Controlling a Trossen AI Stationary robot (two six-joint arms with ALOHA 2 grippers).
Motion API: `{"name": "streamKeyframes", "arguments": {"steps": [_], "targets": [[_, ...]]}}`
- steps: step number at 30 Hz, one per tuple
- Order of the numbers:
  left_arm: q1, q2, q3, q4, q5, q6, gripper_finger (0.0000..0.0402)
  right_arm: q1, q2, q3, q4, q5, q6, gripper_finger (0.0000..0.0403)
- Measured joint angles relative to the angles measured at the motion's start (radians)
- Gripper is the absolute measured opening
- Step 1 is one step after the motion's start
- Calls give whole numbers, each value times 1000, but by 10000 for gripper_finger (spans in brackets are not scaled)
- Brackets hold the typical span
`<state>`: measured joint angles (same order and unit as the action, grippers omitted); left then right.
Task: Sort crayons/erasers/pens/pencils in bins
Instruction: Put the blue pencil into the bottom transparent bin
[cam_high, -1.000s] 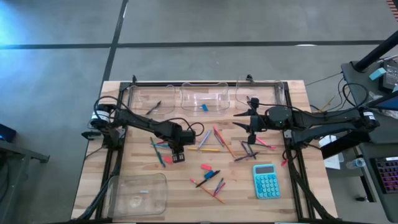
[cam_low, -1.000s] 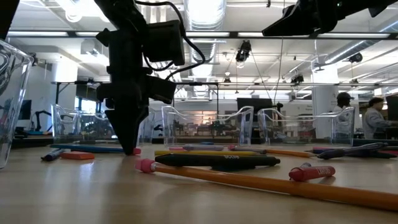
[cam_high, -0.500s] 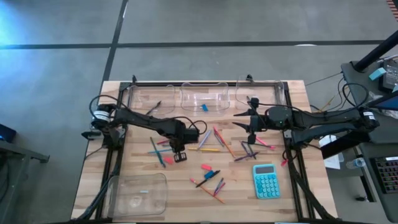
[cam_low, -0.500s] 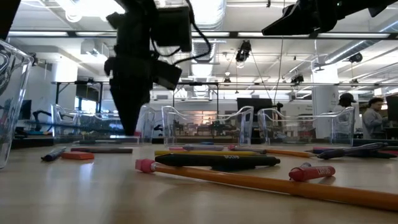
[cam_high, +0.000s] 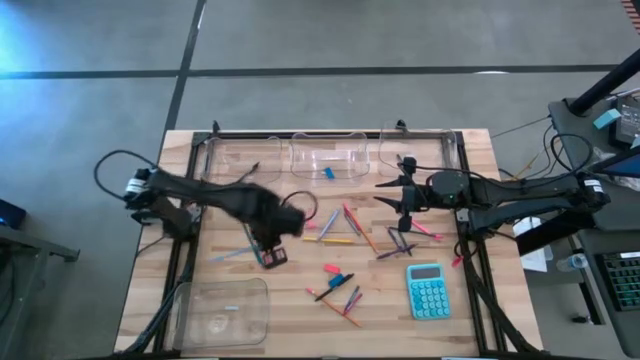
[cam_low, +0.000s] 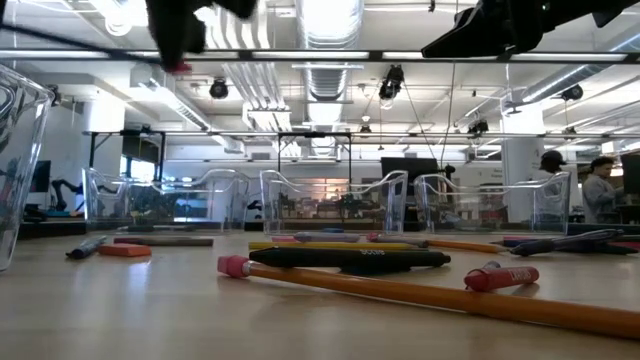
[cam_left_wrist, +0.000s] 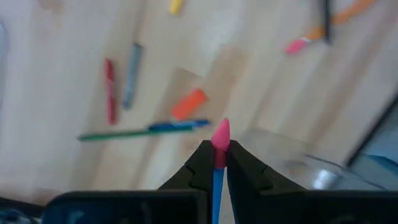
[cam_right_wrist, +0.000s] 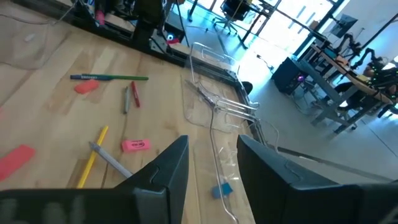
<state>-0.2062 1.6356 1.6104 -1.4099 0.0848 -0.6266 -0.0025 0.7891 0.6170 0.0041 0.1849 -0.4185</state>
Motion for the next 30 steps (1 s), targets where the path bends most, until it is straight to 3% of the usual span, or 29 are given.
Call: {"name": "streamKeyframes", "arguments": {"steps": [7,13,26,30], "targets": [[-219,-19,-16,5,22,-272,7,0,0,0,0,0,8,128],[-318,14,-66,96,92,-415,7,0,0,0,20,0,36,128],[-404,44,-389,511,163,-504,18,0,0,0,-10,0,95,128],[-404,39,-439,631,161,-517,18,0,0,0,-10,0,114,128]]}}
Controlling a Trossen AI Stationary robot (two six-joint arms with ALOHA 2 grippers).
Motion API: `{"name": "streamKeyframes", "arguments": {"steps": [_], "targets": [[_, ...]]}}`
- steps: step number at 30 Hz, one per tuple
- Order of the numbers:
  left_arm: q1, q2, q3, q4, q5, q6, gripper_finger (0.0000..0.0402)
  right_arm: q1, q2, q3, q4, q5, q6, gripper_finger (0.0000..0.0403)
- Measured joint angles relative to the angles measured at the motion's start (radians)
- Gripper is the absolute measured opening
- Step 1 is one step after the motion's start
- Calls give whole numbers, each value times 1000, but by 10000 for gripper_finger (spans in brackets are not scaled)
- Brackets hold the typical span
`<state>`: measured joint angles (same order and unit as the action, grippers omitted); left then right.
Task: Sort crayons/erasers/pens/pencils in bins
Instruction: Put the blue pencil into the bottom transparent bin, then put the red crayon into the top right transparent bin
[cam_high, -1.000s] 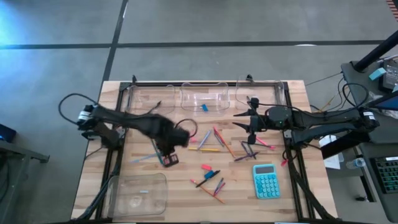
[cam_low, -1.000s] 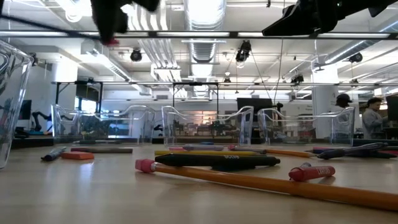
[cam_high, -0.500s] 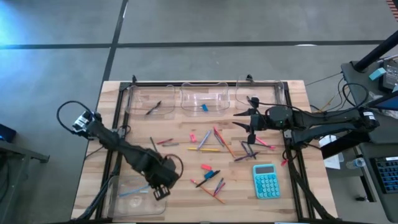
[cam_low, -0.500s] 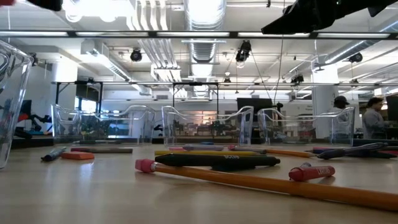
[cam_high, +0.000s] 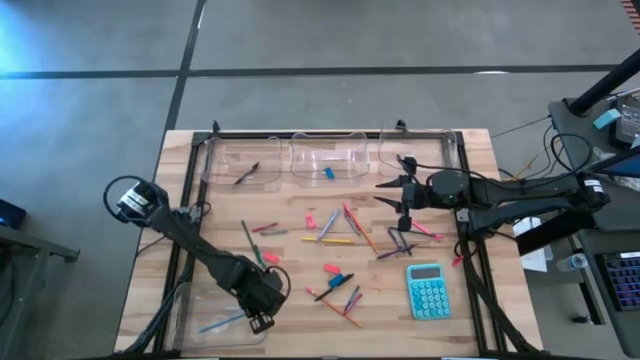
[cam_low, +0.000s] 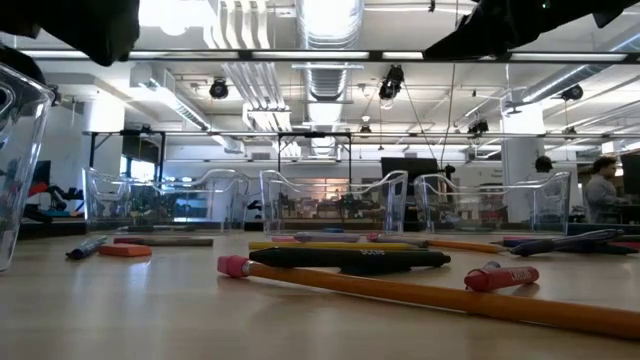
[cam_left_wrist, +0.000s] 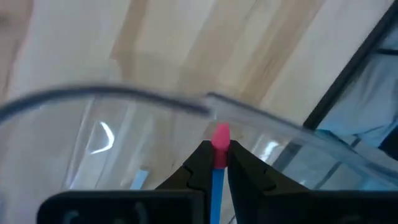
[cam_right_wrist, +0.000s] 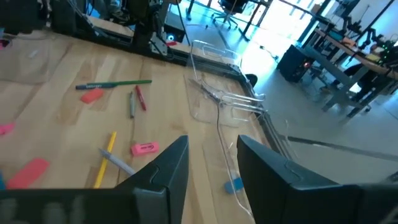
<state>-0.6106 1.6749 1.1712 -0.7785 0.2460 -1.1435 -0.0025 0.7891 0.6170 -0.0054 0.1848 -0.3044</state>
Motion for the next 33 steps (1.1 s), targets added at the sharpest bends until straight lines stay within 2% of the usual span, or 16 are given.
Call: {"name": "streamKeyframes", "arguments": {"steps": [5,14,17,21,24,27,30,33], "targets": [[0,1,-14,-1,-1,-4,35,0,0,0,-4,0,10,128],[4,-9,-14,-1,16,0,125,0,0,0,-16,0,18,128],[26,-37,9,-61,87,-35,134,0,0,0,-16,0,17,128],[42,-92,94,-193,80,-29,136,0,0,0,-17,0,17,128],[56,-143,154,-298,-17,9,136,0,0,0,-16,0,17,128],[80,-192,187,-391,-179,72,136,0,0,0,-14,0,17,128],[121,-244,180,-427,-338,171,137,0,0,0,-13,0,17,128],[200,-273,157,-427,-412,295,137,0,0,0,-13,0,17,128]]}}
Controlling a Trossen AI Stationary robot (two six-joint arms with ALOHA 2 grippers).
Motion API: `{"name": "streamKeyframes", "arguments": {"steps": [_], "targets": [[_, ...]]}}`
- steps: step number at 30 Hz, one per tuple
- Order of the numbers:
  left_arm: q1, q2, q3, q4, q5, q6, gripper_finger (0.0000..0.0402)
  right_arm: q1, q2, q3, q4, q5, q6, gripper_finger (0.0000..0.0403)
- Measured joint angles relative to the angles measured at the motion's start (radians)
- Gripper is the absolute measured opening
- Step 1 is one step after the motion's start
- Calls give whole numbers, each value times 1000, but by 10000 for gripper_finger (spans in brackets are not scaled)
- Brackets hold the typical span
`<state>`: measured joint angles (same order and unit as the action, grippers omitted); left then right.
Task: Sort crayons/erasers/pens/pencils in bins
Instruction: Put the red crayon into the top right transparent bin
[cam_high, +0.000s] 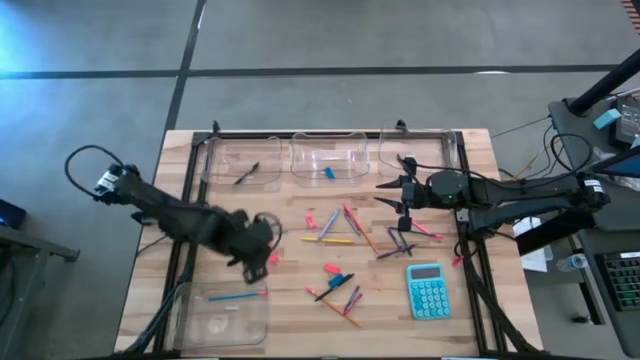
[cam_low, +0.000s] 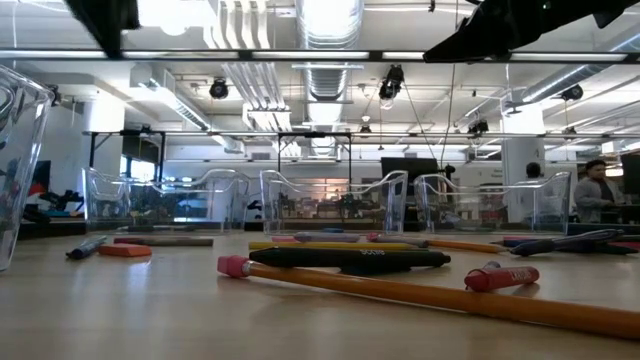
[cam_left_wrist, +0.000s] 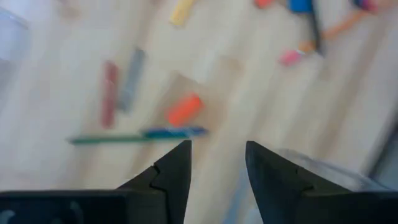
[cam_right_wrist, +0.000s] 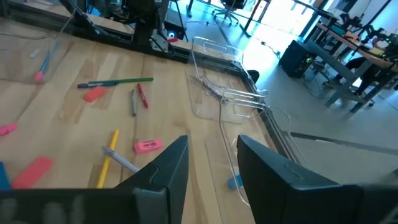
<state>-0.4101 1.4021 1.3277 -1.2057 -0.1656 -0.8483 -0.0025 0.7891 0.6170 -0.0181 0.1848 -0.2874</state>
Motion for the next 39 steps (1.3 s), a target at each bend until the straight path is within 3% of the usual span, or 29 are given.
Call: {"name": "streamKeyframes", "arguments": {"steps": [4,7,14,27,39], "targets": [[140,3,-36,0,-4,145,137,0,0,0,-7,0,0,128],[233,25,-73,19,53,259,137,0,-6,0,-50,0,0,128],[342,47,-217,116,105,455,137,0,-31,0,-103,0,0,128],[439,51,-448,294,111,509,137,0,-34,0,-96,0,0,128],[517,50,-487,341,102,572,137,0,-34,0,-78,0,0,128]]}}
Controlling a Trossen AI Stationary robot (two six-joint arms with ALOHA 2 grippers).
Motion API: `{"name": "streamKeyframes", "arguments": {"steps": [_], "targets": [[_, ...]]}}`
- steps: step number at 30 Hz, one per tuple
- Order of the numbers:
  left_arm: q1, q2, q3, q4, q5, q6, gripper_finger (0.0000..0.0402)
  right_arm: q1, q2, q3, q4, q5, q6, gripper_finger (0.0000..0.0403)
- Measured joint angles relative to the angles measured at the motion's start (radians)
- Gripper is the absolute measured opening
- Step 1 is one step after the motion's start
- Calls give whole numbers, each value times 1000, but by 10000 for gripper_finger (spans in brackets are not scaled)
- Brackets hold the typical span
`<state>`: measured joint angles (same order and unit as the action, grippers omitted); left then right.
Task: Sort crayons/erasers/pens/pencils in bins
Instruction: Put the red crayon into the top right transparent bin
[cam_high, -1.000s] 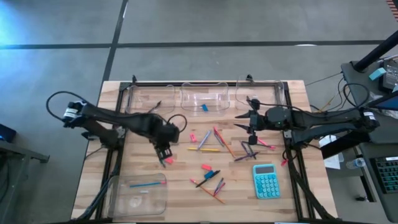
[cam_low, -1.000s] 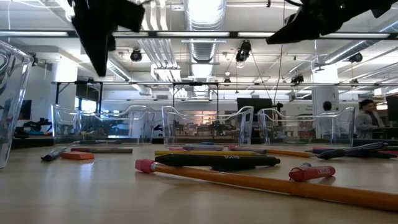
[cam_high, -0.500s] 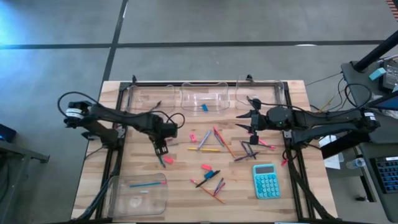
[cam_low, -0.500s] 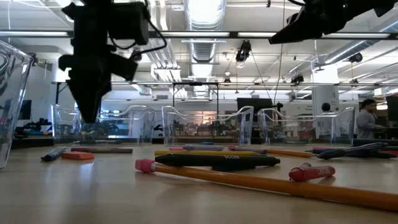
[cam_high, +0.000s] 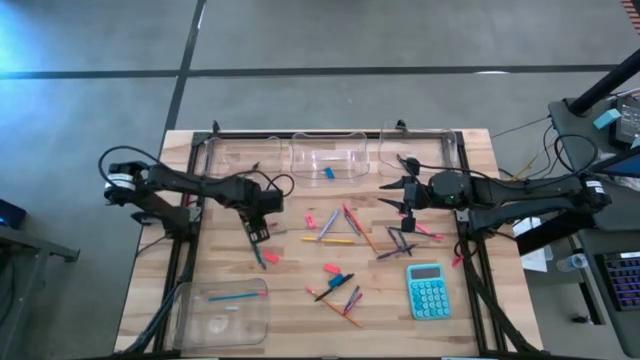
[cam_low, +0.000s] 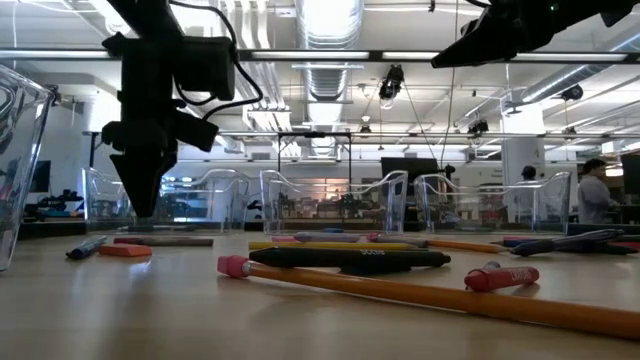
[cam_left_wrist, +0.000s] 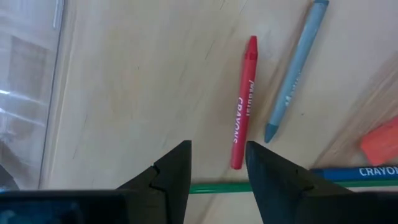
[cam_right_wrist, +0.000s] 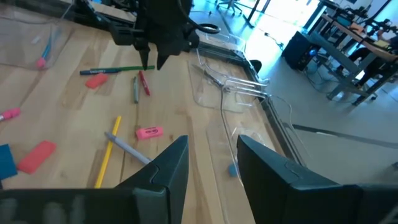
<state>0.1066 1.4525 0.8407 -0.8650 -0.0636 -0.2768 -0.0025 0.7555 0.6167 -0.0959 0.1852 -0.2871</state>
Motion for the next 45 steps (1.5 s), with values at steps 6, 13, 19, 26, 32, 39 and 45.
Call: {"name": "streamKeyframes", "arguments": {"steps": [6,13,19,26,32,39,45], "targets": [[7,0,-43,81,2,-1,137,0,0,0,0,0,0,128],[6,0,-60,98,5,-5,137,0,0,0,-2,0,0,128],[5,0,-62,100,7,-10,137,0,0,0,-3,1,1,128],[3,0,-62,102,51,-32,137,0,0,-2,-4,1,7,128],[2,0,-62,105,52,-34,137,0,0,-3,-4,1,7,128],[3,0,-71,113,51,-32,137,0,0,-3,-4,1,7,128],[3,0,-144,202,63,-33,137,0,0,-3,-4,1,7,128]]}}
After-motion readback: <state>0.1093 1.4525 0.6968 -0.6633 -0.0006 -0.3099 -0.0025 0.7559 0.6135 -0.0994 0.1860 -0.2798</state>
